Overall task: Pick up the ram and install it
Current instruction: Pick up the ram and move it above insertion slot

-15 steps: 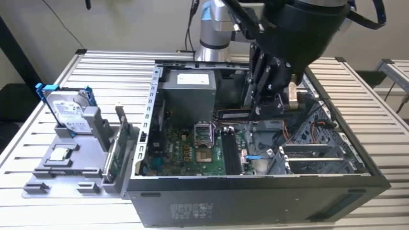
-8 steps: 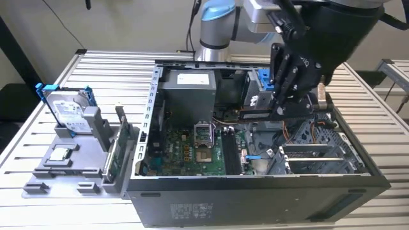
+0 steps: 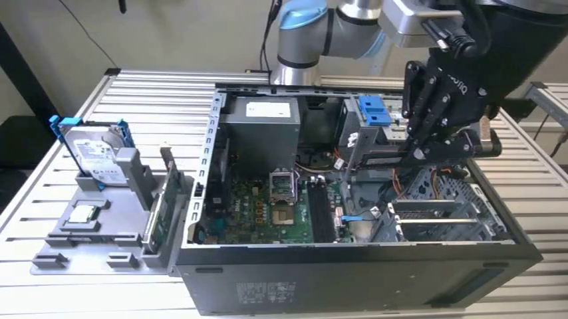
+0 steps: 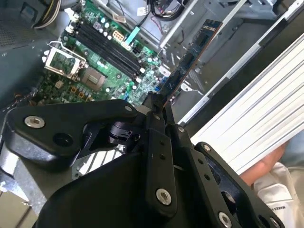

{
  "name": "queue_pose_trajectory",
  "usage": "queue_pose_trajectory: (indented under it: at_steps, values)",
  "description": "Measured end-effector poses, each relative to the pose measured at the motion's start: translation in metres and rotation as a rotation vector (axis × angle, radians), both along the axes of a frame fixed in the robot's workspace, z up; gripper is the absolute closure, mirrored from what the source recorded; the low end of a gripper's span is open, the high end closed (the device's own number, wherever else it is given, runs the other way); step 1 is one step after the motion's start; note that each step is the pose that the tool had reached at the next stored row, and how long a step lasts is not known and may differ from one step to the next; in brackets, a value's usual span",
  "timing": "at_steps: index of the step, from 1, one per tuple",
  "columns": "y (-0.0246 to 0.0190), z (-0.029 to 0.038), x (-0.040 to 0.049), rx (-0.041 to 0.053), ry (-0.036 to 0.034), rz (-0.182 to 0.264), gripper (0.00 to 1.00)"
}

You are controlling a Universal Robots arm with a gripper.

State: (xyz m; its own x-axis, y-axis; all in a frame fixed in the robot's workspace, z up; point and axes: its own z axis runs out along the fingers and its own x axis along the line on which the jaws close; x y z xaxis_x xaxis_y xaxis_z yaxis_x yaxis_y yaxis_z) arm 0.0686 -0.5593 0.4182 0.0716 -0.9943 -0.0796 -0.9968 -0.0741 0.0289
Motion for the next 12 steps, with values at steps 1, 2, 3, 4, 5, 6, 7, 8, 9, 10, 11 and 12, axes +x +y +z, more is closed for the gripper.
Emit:
queue_pose_trajectory:
  at_steps: [1, 2, 3, 4, 5, 6, 7, 8, 9, 10, 11, 12]
  values:
    - [0.0000, 0.0000, 0.0036, 0.0000, 0.0000, 0.000, 0.85]
    - [0.0000, 0.0000, 0.0067, -0.0001, 0.0000, 0.000, 0.85]
    - [0.0000, 0.0000, 0.0092, 0.0000, 0.0000, 0.000, 0.85]
    - [0.0000, -0.0001, 0.0109, 0.0001, 0.0000, -0.001, 0.85]
    - [0.0001, -0.0001, 0.0114, -0.0001, 0.0000, -0.005, 0.85]
    - [0.0001, -0.0002, 0.0115, 0.0000, 0.0000, -0.011, 0.85]
    - [0.0000, -0.0003, 0.0115, 0.0001, 0.0000, -0.018, 0.85]
    - [0.0000, -0.0003, 0.0117, 0.0000, 0.0000, -0.025, 0.85]
    - [0.0000, -0.0003, 0.0117, -0.0001, 0.0001, -0.028, 0.85]
    - [0.0000, -0.0003, 0.0118, -0.0001, 0.0000, -0.028, 0.85]
    - [0.0000, -0.0003, 0.0118, -0.0001, -0.0001, -0.028, 0.85]
    - [0.0000, -0.0003, 0.0118, -0.0001, -0.0002, -0.028, 0.85]
